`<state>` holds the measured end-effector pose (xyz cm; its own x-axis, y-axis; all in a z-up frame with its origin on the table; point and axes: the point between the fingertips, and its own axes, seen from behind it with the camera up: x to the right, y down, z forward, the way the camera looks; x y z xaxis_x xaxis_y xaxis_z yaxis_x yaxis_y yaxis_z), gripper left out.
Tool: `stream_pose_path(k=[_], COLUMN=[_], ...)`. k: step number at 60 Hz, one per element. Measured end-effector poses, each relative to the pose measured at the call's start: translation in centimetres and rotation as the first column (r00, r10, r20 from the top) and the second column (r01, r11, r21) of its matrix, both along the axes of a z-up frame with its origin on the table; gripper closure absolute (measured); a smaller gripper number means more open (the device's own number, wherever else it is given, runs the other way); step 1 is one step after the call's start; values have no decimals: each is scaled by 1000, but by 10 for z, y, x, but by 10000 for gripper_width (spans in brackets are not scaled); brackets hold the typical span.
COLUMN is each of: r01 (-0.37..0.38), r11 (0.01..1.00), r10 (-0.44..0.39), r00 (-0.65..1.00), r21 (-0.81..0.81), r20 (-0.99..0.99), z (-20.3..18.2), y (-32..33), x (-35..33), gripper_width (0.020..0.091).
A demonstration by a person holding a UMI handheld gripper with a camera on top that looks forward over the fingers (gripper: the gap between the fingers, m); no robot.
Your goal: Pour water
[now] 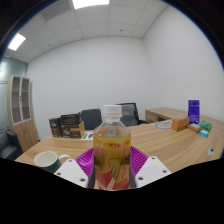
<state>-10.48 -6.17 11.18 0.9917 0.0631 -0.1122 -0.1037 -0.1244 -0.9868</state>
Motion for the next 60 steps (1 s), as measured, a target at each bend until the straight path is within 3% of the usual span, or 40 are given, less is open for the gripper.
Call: stream_pose_path(k=[11, 25, 33, 38, 47, 60], r01=[17, 3, 17, 11, 10, -60], r11=[999, 1000, 999, 996, 998, 997], r10=[-15, -1, -13, 1, -3, 62], r00=[999, 992, 992, 991, 992, 997], r21=[-51, -16, -30, -89, -60, -53], r20=[33, 122, 122, 133, 130, 41], z=[-35, -33, -35, -44, -26, -16], y=[15, 12, 11, 4, -21, -115], x=[4, 0, 1, 1, 9, 5], gripper_width=[628, 587, 471, 245, 258, 267])
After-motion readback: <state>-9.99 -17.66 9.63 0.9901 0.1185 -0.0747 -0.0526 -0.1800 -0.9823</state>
